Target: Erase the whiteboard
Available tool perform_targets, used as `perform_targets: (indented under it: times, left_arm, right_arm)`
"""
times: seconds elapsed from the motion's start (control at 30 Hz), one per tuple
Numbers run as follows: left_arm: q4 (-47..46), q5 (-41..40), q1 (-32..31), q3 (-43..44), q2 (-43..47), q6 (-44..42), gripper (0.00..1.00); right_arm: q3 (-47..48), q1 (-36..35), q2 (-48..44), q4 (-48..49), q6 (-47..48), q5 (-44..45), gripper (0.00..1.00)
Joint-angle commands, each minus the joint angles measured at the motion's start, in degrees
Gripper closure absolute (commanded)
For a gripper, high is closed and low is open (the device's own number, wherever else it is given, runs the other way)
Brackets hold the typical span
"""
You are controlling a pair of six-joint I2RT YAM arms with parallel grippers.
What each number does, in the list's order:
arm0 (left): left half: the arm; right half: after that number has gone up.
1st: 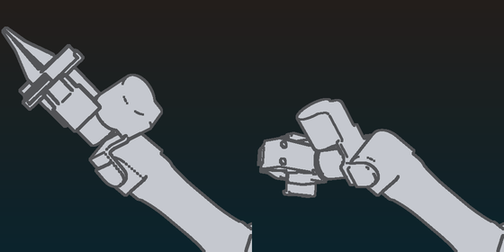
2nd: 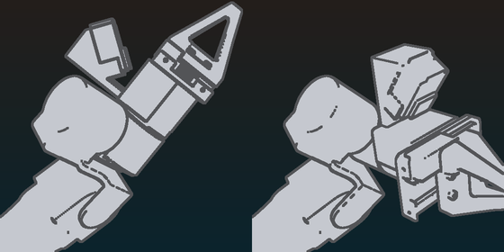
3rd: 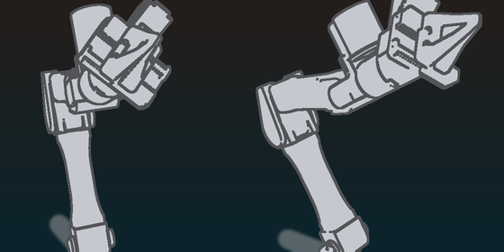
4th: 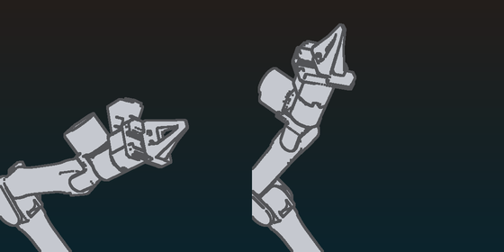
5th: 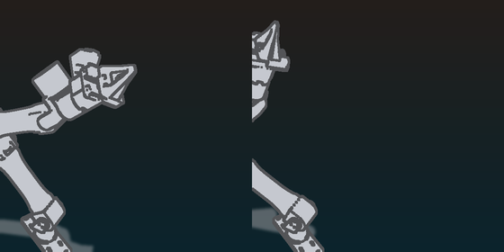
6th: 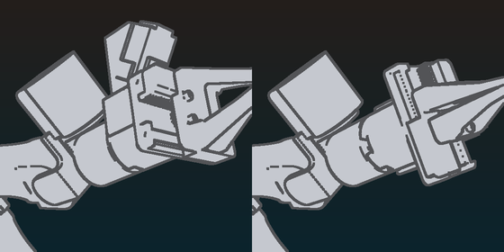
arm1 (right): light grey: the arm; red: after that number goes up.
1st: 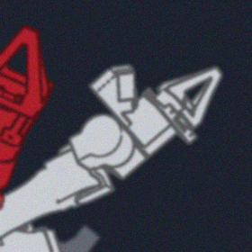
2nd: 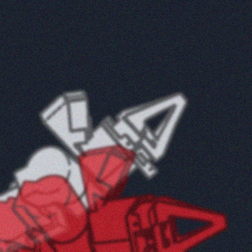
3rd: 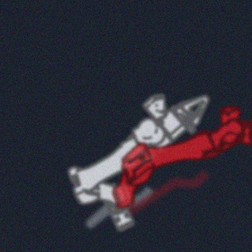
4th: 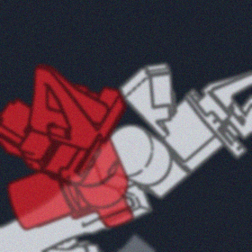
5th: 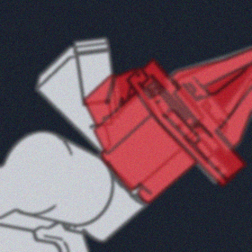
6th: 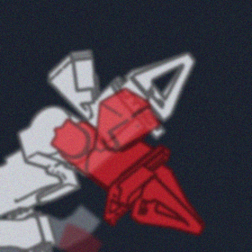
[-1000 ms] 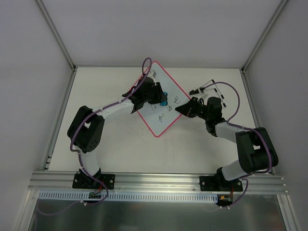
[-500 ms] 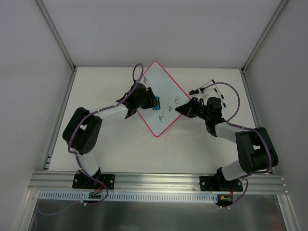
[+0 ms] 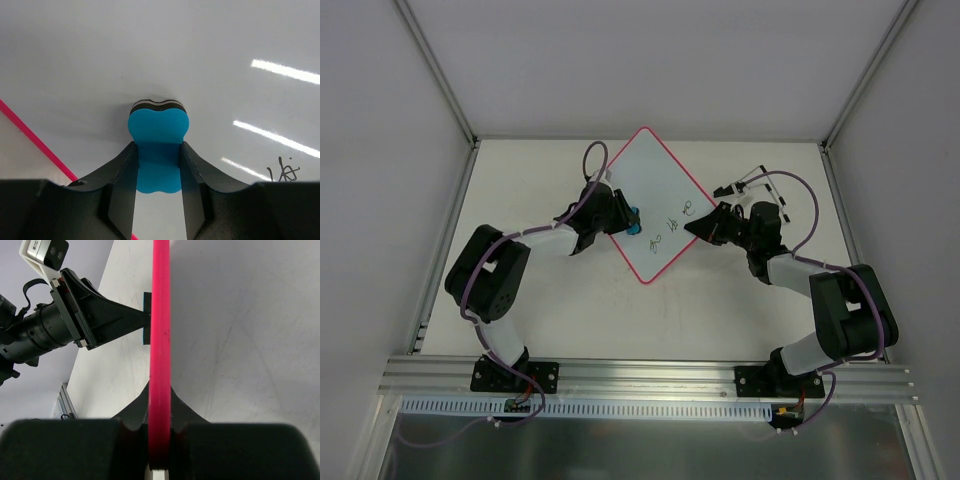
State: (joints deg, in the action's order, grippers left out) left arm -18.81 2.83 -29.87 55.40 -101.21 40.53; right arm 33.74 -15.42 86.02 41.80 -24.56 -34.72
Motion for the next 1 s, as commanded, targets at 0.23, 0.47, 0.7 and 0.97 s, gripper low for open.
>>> perform_targets:
  times: [0.23, 0.47, 0.7, 0.97]
  left_arm:
    - [5.8, 2.4, -10.4, 8.6, -1.5, -6.2, 1.0]
    - [8.4, 4.0, -14.5, 15.0, -3.7, -10.1, 1.0]
    - [9.5, 3.2, -15.0, 11.8, -3.0, -9.9, 1.0]
    - [8.7, -1.0, -10.4, -1.2, 0.5, -6.9, 1.0]
  right_arm:
    - [0.5, -2.6, 0.0, 1.8, 7.4, -4.4, 1.0]
    - [1.1, -2.7, 0.0, 1.8, 7.1, -4.1, 1.0]
    - [0.9, -2.6, 0.0, 1.7, 7.1, -3.7, 1.0]
    - [0.3, -2.6, -0.1, 1.8, 7.2, -3.6, 1.0]
